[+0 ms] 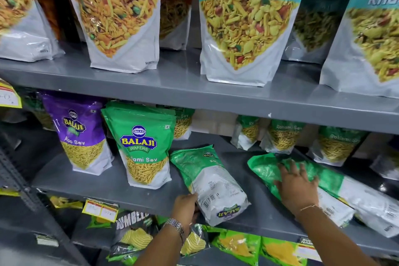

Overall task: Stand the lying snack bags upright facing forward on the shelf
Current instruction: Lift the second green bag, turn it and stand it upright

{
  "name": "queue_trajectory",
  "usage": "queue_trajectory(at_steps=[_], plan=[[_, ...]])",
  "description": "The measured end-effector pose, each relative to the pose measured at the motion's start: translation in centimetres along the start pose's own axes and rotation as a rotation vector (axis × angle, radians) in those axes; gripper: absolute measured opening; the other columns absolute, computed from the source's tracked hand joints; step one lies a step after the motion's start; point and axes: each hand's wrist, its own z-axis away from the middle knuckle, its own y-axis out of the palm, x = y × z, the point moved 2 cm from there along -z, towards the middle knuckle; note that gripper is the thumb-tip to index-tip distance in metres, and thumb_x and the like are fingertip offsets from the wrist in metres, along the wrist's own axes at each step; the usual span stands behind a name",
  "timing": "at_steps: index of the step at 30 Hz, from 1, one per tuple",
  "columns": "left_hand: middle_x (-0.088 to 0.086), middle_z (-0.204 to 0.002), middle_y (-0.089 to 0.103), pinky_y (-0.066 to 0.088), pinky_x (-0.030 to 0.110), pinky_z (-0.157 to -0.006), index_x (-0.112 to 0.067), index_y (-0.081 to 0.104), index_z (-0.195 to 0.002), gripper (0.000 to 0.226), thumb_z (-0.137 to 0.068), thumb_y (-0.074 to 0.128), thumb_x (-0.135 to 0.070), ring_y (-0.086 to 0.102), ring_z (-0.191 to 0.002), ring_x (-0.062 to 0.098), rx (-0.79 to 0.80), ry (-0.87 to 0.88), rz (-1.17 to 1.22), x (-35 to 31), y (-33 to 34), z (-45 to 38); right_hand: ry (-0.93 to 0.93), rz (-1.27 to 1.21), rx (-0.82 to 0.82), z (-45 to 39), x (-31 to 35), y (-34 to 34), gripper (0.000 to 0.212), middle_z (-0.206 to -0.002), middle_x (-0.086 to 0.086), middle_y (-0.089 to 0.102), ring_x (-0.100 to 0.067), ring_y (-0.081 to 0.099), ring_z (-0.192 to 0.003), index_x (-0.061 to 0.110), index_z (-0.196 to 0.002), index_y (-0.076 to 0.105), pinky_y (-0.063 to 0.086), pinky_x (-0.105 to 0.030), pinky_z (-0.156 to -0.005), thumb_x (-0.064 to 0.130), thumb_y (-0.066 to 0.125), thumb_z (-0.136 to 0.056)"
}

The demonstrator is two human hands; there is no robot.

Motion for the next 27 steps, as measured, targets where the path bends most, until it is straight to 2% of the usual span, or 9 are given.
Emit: queue_trajectory(at_steps=[2, 5, 7, 10, 16, 19, 21, 23, 27], plan=[[0.019, -0.068, 0.061, 0.048, 0.035, -0.059, 0.003, 0.060, -0.070, 0.020, -0.086, 0.056, -0.008, 0.056, -0.055, 0.026, -0.044, -0.025, 0.013, -0.1, 0.0, -0.4, -0.158, -0.167, -0.111, 0.7, 4.0, -1.3, 0.042, -0.142, -0.007, 0.047, -0.028, 0.045, -0.130, 0.026, -0.130, 0.049, 0.043, -0.046, -0.102, 0.035, 0.050, -0.089], [0.017, -0.059, 0.054, 0.049, 0.044, -0.059, 0.001, 0.056, -0.061, 0.023, -0.079, 0.062, -0.013, 0.052, -0.050, 0.027, -0.088, -0.059, -0.027, -0.4, 0.0, -0.9, -0.220, -0.523, 0.074, 1.8, 10.5, -2.2, 0.036, -0.112, -0.012, 0.066, -0.032, 0.062, -0.105, 0.021, -0.110, 0.061, 0.052, -0.039, -0.084, 0.043, 0.056, -0.082], [0.019, -0.061, 0.056, 0.054, 0.054, -0.065, 0.001, 0.057, -0.061, 0.035, -0.074, 0.069, -0.029, 0.061, -0.059, 0.035, -0.121, -0.056, -0.092, -0.8, 0.2, -1.3, -0.160, -0.577, 0.263, 1.7, 13.2, -1.3, 0.061, -0.123, -0.013, 0.061, -0.032, 0.057, -0.115, 0.018, -0.119, 0.055, 0.050, -0.041, -0.093, 0.058, 0.058, -0.073], [0.020, -0.070, 0.061, 0.053, 0.046, -0.071, 0.007, 0.060, -0.065, 0.038, -0.071, 0.077, -0.027, 0.064, -0.076, 0.033, -0.166, -0.027, -0.153, -1.5, 0.5, -1.3, -0.113, -0.509, 0.410, 1.2, 14.3, 0.1, 0.085, -0.142, -0.011, 0.045, -0.033, 0.043, -0.131, 0.022, -0.136, 0.040, 0.041, -0.042, -0.105, 0.070, 0.057, -0.068], [0.027, -0.082, 0.070, 0.055, 0.049, -0.074, 0.013, 0.066, -0.071, 0.037, -0.059, 0.084, -0.018, 0.067, -0.079, 0.037, -0.146, -0.017, -0.104, -0.7, 0.0, -2.9, -0.212, -0.533, 0.451, 0.4, 12.1, -2.0, 0.040, -0.116, -0.015, 0.065, -0.030, 0.061, -0.108, 0.010, -0.107, 0.065, 0.049, -0.036, -0.090, 0.043, 0.053, -0.087], [0.012, -0.051, 0.061, 0.043, 0.036, -0.063, 0.007, 0.067, -0.070, 0.026, -0.070, 0.079, -0.015, 0.054, -0.060, 0.026, -0.172, 0.020, -0.084, -0.9, -0.3, -1.7, -0.134, -0.589, 0.269, -1.9, 10.7, -2.9, 0.021, -0.089, -0.017, 0.072, -0.032, 0.069, -0.089, 0.008, -0.088, 0.073, 0.057, -0.037, -0.081, 0.019, 0.058, -0.079], [0.002, -0.032, 0.049, 0.042, 0.033, -0.057, -0.001, 0.067, -0.062, 0.020, -0.073, 0.076, -0.015, 0.047, -0.048, 0.022, -0.119, 0.012, -0.073, -0.6, -0.5, -1.0, 0.005, -0.718, 0.050, -5.1, 9.7, -3.5, 0.024, -0.096, -0.022, 0.071, -0.037, 0.068, -0.091, 0.003, -0.098, 0.068, 0.056, -0.038, -0.080, 0.011, 0.063, -0.076], [0.008, -0.037, 0.047, 0.043, 0.032, -0.054, -0.006, 0.058, -0.053, 0.032, -0.073, 0.077, -0.023, 0.046, -0.043, 0.023, -0.064, 0.005, -0.093, 0.3, -0.8, -0.9, 0.120, -0.784, -0.050, -8.3, 9.4, -4.0, 0.036, -0.109, -0.028, 0.066, -0.041, 0.063, -0.101, -0.004, -0.111, 0.057, 0.051, -0.038, -0.082, 0.004, 0.062, -0.076], [0.008, -0.051, 0.059, 0.043, 0.028, -0.058, -0.003, 0.065, -0.068, 0.035, -0.070, 0.077, -0.036, 0.056, -0.056, 0.021, -0.114, 0.060, -0.180, 0.4, -1.0, -0.8, 0.200, -0.908, 0.097, -13.6, 10.7, -1.7, 0.087, -0.142, -0.028, 0.041, -0.037, 0.045, -0.129, -0.010, -0.139, 0.027, 0.038, -0.036, -0.106, 0.033, 0.064, -0.074]])
